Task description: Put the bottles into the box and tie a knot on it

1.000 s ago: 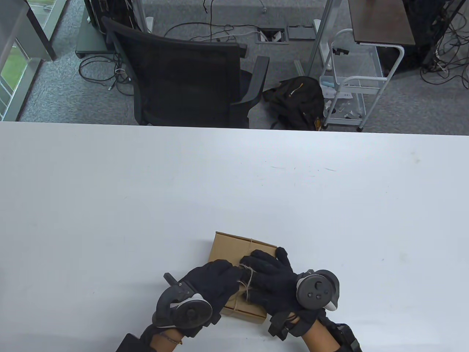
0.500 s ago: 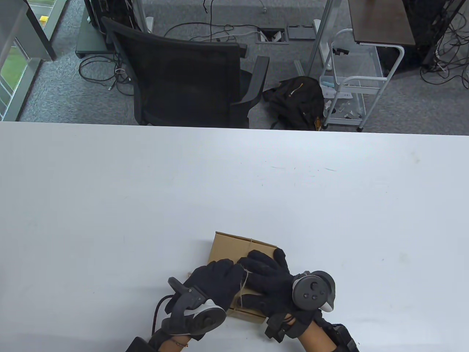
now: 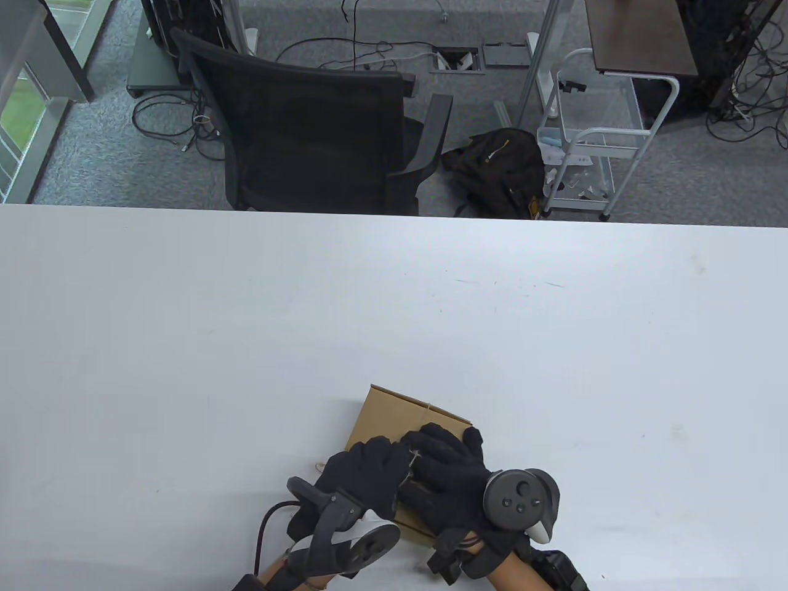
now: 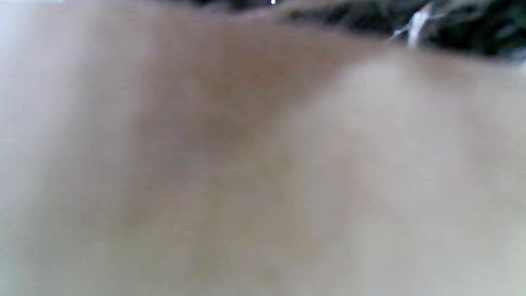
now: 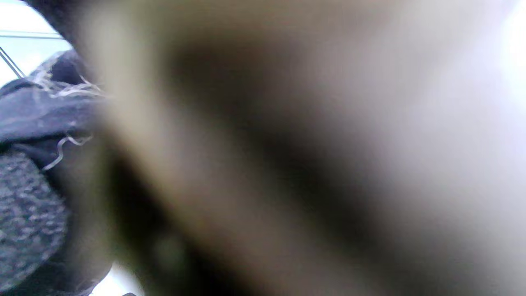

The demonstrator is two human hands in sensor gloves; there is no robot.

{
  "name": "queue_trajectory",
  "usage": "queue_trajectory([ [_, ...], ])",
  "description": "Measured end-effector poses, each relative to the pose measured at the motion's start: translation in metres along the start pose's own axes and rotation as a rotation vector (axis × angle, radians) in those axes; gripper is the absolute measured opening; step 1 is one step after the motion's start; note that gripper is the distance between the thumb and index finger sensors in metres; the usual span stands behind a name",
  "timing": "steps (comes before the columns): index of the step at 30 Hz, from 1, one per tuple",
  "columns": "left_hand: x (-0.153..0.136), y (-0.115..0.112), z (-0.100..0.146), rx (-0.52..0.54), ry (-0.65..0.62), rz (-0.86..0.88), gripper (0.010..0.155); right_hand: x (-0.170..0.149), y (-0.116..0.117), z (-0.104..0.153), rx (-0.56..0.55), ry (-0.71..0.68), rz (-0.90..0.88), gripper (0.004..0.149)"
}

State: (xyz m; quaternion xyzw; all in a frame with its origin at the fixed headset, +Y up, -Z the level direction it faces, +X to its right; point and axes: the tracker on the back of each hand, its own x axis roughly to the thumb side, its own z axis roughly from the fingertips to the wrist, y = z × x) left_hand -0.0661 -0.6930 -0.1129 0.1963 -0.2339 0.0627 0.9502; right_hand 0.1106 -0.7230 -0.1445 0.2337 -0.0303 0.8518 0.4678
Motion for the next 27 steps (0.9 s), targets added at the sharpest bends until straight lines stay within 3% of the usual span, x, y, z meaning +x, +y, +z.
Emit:
queue_trajectory([
  [17,0.009,-0.001,0.0,0.005,0.056,-0.138,0.046,0.014,0.0,0.006,-0.103,0.047,0.091,0.042],
  [23,-0.004,0.0,0.0,-0.012,0.076,-0.012,0.046,0.007,-0.002,0.004,-0.072,0.011,0.047,0.041],
  [27,-0.018,0.0,0.001,-0.022,0.099,0.087,0.045,0.004,-0.006,0.003,-0.073,-0.033,0.126,0.04],
])
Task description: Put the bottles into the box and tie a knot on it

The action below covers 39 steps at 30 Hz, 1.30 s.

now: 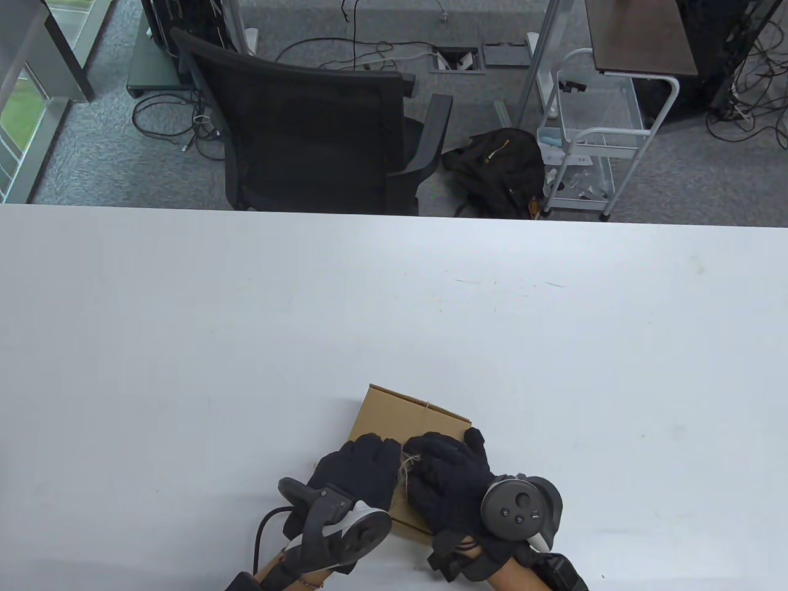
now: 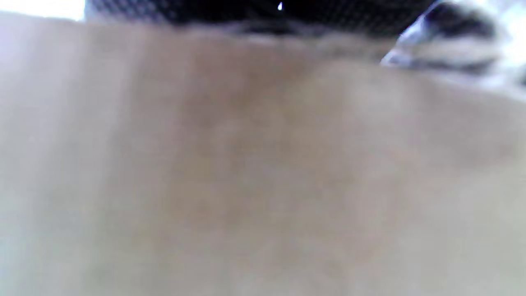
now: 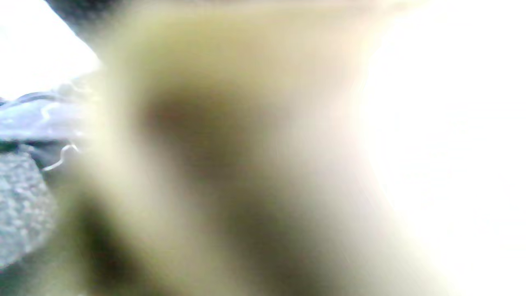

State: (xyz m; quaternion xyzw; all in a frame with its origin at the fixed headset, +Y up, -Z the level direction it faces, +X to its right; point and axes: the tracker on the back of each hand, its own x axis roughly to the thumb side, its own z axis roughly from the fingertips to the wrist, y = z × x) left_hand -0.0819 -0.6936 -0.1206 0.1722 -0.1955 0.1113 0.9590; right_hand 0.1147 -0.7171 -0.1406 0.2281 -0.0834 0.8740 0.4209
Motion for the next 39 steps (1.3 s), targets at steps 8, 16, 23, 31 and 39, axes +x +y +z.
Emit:
queue_trajectory([
  [8,-0.004,0.002,0.001,-0.003,0.023,0.038,0.045,-0.003,0.003,-0.001,0.034,-0.018,-0.131,0.041],
  [16,0.0,0.004,0.003,0.032,0.033,-0.052,0.045,-0.001,0.009,-0.002,0.142,-0.065,-0.239,0.049],
  [23,0.0,0.004,0.003,0.031,0.037,-0.047,0.044,-0.006,0.011,-0.003,0.206,-0.069,-0.368,0.062],
  [31,-0.001,0.003,0.003,0.025,0.04,-0.023,0.045,-0.004,0.009,-0.003,0.185,-0.046,-0.285,0.063],
  [39,-0.01,0.006,0.003,0.011,0.011,0.13,0.045,-0.01,-0.004,-0.002,0.004,0.005,-0.155,0.037],
])
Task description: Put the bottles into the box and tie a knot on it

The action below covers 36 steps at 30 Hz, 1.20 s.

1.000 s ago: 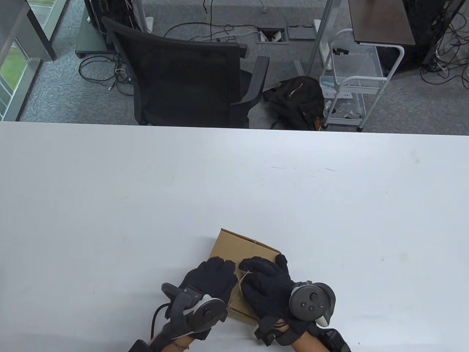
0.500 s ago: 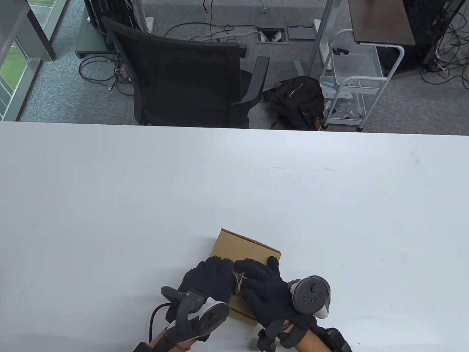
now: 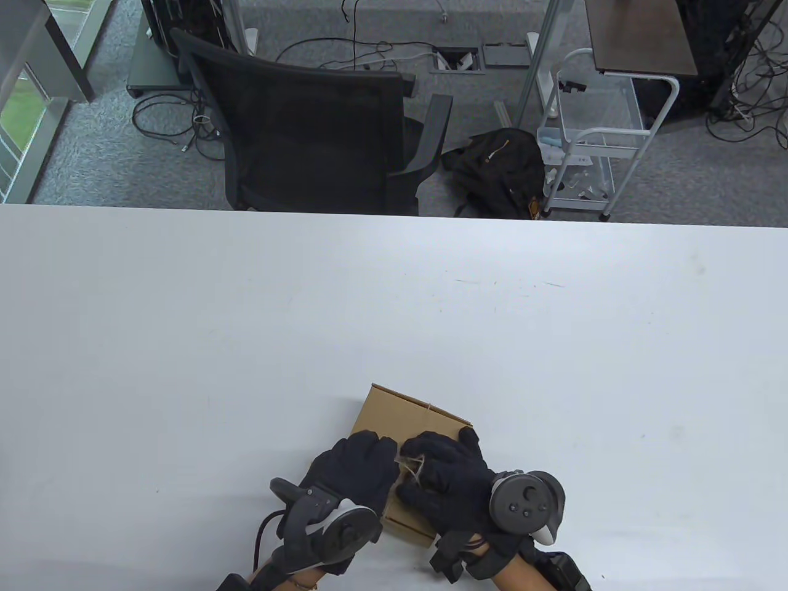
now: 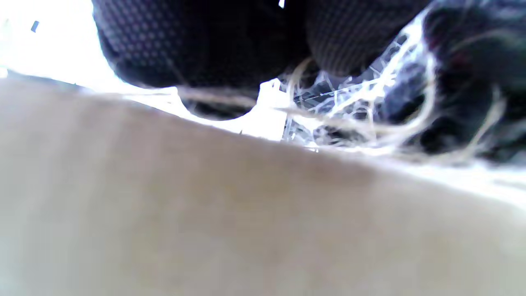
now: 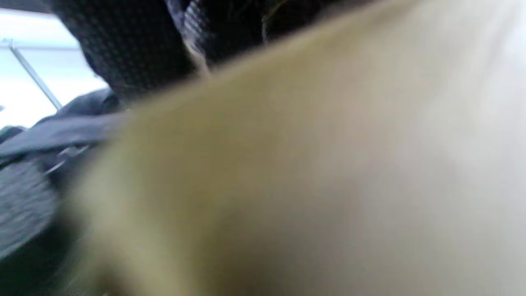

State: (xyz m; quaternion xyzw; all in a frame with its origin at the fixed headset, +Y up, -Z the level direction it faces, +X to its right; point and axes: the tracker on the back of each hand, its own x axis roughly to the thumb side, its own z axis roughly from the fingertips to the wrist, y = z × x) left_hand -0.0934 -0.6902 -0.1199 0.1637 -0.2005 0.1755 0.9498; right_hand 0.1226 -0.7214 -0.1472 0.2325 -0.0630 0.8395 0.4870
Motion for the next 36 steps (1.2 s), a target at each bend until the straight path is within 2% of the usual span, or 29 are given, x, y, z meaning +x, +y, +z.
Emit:
queue_trajectory([
  [6,-0.01,-0.002,-0.003,-0.067,-0.043,0.328,0.045,-0.006,-0.003,0.001,-0.025,0.024,-0.04,0.037],
  [12,-0.009,-0.006,-0.003,-0.075,-0.032,0.284,0.045,-0.004,-0.001,-0.001,0.021,0.001,-0.149,0.039],
  [15,-0.011,-0.006,-0.004,-0.07,-0.012,0.299,0.046,-0.004,-0.002,-0.002,0.058,-0.034,-0.17,0.045],
  [18,-0.015,-0.007,-0.004,-0.081,0.014,0.332,0.046,-0.005,-0.003,-0.006,0.158,-0.053,-0.207,0.046],
  [19,-0.015,-0.007,-0.004,-0.079,0.014,0.334,0.046,-0.005,-0.005,-0.007,0.204,-0.064,-0.196,0.045],
  [22,-0.015,-0.007,-0.004,-0.085,0.012,0.337,0.046,-0.003,-0.009,-0.007,0.241,-0.079,-0.134,0.044],
  [25,-0.014,-0.009,-0.004,-0.089,0.006,0.326,0.045,0.0,-0.011,-0.007,0.22,-0.084,-0.092,0.044],
  [29,-0.014,-0.008,-0.003,-0.086,0.002,0.325,0.045,0.004,-0.013,-0.006,0.29,-0.108,-0.056,0.049],
  [31,-0.014,-0.008,-0.003,-0.087,-0.001,0.341,0.045,0.006,-0.014,-0.005,0.244,-0.125,-0.016,0.045],
  [32,-0.013,-0.008,-0.003,-0.089,-0.001,0.347,0.045,0.007,-0.014,-0.005,0.179,-0.16,0.024,0.04],
  [36,-0.011,-0.009,-0.002,-0.093,-0.015,0.334,0.045,0.006,-0.013,-0.004,0.113,-0.162,0.093,0.039],
])
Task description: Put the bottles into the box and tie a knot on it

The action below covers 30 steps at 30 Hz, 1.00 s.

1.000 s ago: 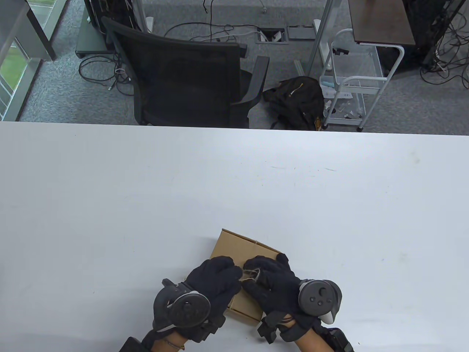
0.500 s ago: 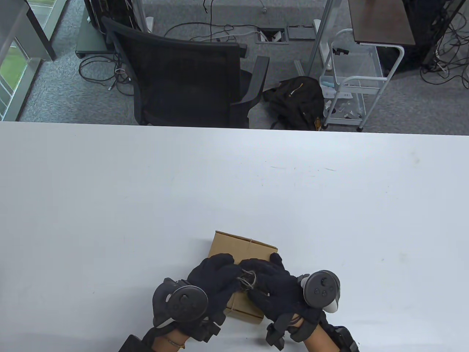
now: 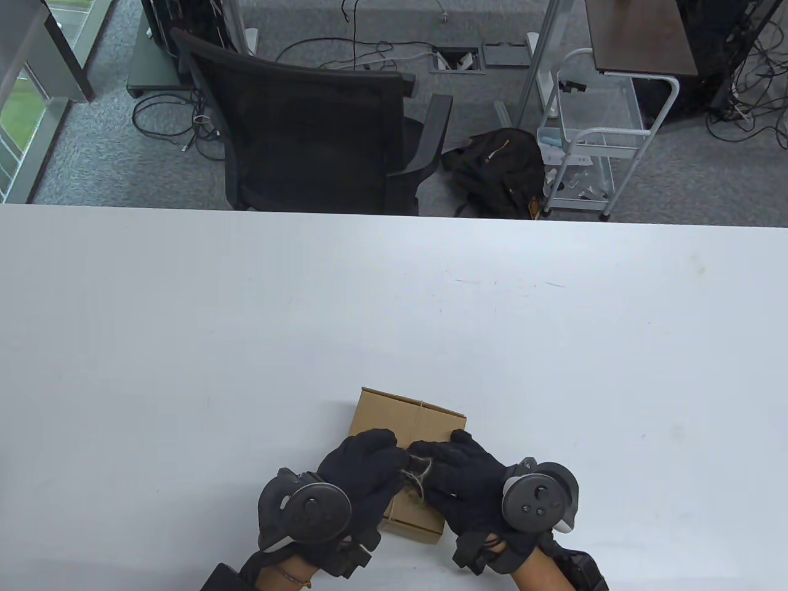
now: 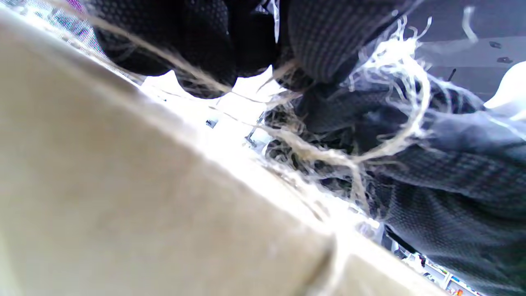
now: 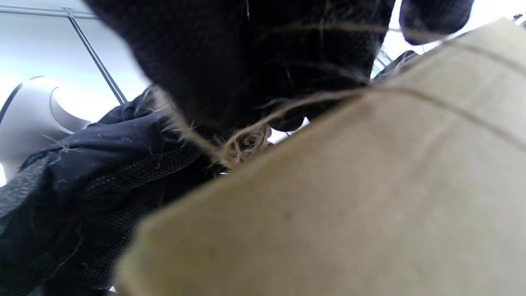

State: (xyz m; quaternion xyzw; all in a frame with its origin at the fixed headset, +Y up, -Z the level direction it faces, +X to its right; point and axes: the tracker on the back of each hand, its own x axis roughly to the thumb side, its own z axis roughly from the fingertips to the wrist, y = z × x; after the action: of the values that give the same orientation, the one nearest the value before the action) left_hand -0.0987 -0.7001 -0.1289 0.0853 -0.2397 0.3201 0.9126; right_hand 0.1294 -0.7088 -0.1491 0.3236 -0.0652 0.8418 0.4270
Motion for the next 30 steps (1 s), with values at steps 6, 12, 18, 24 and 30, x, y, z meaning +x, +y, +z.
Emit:
queue_trajectory([
  [6,0.001,-0.001,0.0,-0.007,-0.009,0.012,0.045,0.002,-0.001,0.004,-0.118,0.022,0.074,0.045],
  [12,0.002,-0.003,0.001,-0.02,-0.02,0.029,0.045,0.002,0.002,0.005,-0.136,0.059,0.041,0.045],
  [18,0.002,-0.005,0.0,-0.037,-0.013,0.083,0.046,0.004,0.005,0.005,-0.157,0.1,0.03,0.039],
  [24,0.0,-0.004,-0.001,-0.041,-0.004,0.124,0.045,0.006,0.009,0.006,-0.178,0.075,0.024,0.035],
  [30,-0.002,0.0,-0.001,-0.013,0.0,0.082,0.045,0.0,0.004,0.005,-0.165,0.076,0.011,0.031],
])
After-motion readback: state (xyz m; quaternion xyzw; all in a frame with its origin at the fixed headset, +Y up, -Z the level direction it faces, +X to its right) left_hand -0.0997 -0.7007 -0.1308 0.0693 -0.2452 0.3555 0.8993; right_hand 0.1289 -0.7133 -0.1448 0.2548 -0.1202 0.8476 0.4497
